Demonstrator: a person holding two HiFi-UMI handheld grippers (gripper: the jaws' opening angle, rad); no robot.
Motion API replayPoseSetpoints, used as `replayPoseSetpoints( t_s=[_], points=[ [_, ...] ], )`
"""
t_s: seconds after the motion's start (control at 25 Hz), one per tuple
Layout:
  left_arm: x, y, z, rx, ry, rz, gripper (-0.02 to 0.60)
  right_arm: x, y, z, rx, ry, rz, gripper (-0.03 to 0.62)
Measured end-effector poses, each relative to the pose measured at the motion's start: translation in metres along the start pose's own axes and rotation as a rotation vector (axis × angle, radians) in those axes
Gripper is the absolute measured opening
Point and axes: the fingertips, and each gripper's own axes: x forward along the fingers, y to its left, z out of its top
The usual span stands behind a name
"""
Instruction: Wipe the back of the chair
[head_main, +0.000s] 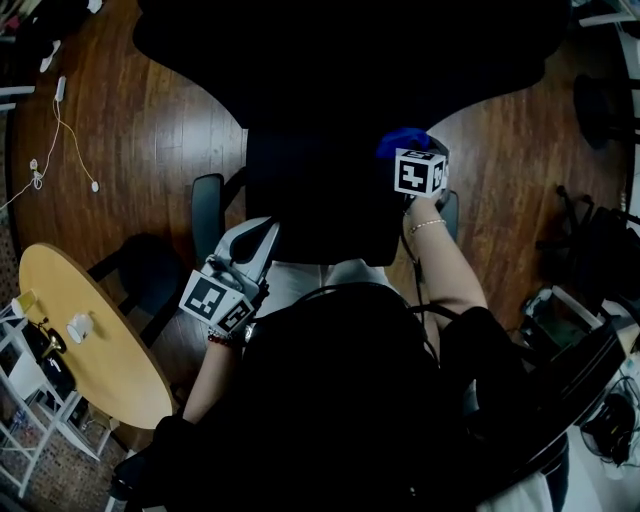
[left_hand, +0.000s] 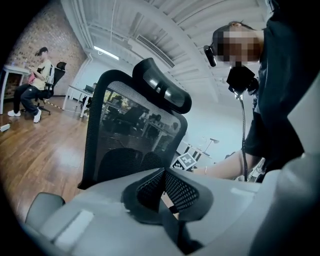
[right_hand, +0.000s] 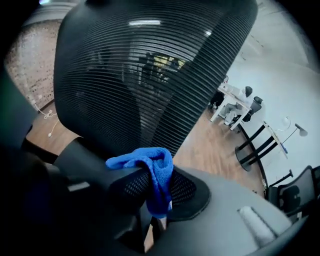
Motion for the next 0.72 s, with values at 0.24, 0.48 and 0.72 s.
replayPoseSetpoints(
  t_s=[0.24,0.48,0.72],
  points=[
    [0.013,-0.013,-0.004,-0.019,-0.02,-0.013,0.003,-0.022,-0.047,0.0,0.066,-0.035,-0.114,0.077],
    [0.0,-0.025,-0.014,0.019,-0.018,-0.042,0.003,-0.068,-0.02,0.03,0.075,-0.261,0.023,0.077],
    [-0.013,0.021,-0.074,0.011,0.102,-0.086,0.003,-0.067,0.119,0.031,-0.021,-0.289,0.237,0.078]
  ],
)
